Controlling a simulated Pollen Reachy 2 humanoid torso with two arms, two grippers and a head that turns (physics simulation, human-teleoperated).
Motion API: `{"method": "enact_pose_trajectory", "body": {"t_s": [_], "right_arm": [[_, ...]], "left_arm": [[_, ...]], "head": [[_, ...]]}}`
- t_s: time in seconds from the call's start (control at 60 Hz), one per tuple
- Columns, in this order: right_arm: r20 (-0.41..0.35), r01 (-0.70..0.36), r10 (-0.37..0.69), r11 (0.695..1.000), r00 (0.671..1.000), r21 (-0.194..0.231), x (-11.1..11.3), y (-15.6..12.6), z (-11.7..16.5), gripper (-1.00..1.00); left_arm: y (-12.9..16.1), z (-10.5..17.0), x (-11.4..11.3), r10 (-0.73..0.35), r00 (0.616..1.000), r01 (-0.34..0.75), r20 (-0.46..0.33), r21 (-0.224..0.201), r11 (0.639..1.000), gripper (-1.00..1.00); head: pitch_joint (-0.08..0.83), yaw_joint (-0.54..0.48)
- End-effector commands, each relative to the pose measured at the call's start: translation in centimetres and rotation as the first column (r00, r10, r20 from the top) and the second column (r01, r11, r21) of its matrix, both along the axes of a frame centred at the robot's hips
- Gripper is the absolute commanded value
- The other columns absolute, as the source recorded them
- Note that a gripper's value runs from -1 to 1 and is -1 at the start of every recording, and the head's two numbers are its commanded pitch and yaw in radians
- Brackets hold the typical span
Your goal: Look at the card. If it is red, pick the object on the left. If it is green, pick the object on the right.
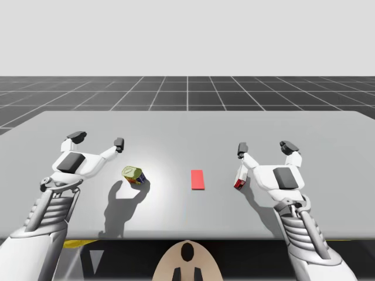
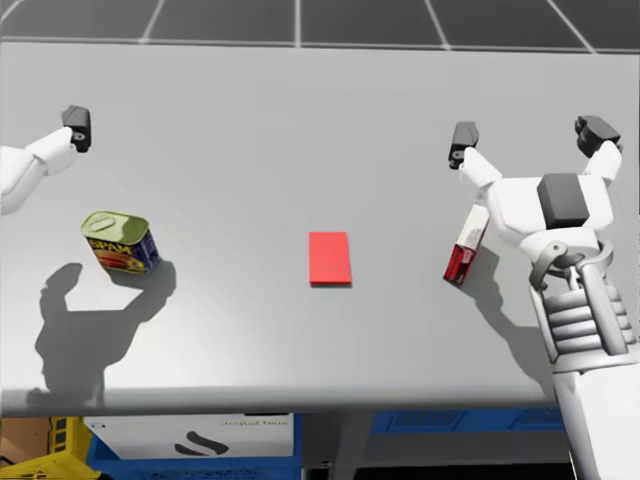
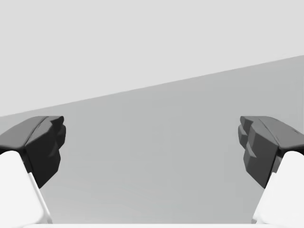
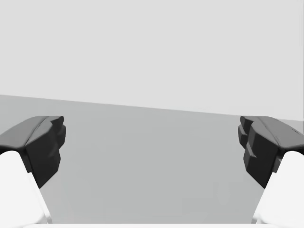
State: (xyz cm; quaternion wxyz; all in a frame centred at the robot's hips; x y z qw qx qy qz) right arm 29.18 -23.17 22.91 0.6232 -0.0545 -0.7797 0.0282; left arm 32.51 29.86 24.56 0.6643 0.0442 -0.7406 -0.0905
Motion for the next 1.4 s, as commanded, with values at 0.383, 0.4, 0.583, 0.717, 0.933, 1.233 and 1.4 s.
{"method": "enact_pose_trajectory", "body": {"t_s": [0.383, 0.4, 0.583, 0.717, 0.933, 1.233, 1.4], "right_arm": [[0.003, -0.008, 0.008, 1.0, 1.0, -0.003, -0.2, 0.2, 0.0, -1.0], [0.003, -0.009, 0.009, 1.0, 1.0, -0.003, -0.2, 0.2, 0.0, -1.0], [0.005, -0.012, 0.012, 1.0, 1.0, -0.007, -0.2, 0.3, 0.0, -1.0], [0.007, -0.012, 0.012, 1.0, 1.0, -0.008, -0.3, 0.5, 0.0, -1.0], [0.0, -0.015, 0.015, 1.0, 1.0, -0.011, -0.3, 0.5, -0.1, -1.0], [-0.022, -0.012, 0.012, 1.0, 1.0, 0.0, 0.0, 0.4, -0.7, -1.0], [-0.028, -0.009, 0.009, 1.0, 1.0, 0.0, 0.2, 0.2, -1.0, -1.0]], "left_arm": [[0.1, 0.0, 0.0, 0.003, 1.0, -0.003, -0.003, -0.003, 1.0, -1.0], [0.1, 0.0, 0.0, 0.003, 1.0, -0.003, -0.004, -0.002, 1.0, -1.0], [0.1, 0.0, 0.0, 0.002, 1.0, -0.002, -0.004, -0.002, 1.0, -1.0], [0.1, 0.0, 0.0, 0.001, 1.0, -0.001, -0.004, -0.004, 1.0, -1.0], [-0.1, 0.3, -0.2, -0.01, 1.0, 0.01, -0.011, -0.028, 1.0, -1.0], [-1.9, 3.9, -5.1, -0.123, 0.98, 0.097, -0.159, -0.165, 0.982, -1.0], [-2.1, 2.4, -9.0, -0.145, 0.952, 0.096, -0.271, -0.184, 0.978, -1.0]], "head": [[0.689, 0.1], [0.688, 0.11], [0.68, 0.24], [0.676, 0.3], [0.676, 0.31], [0.664, 0.33], [0.663, 0.35]]}}
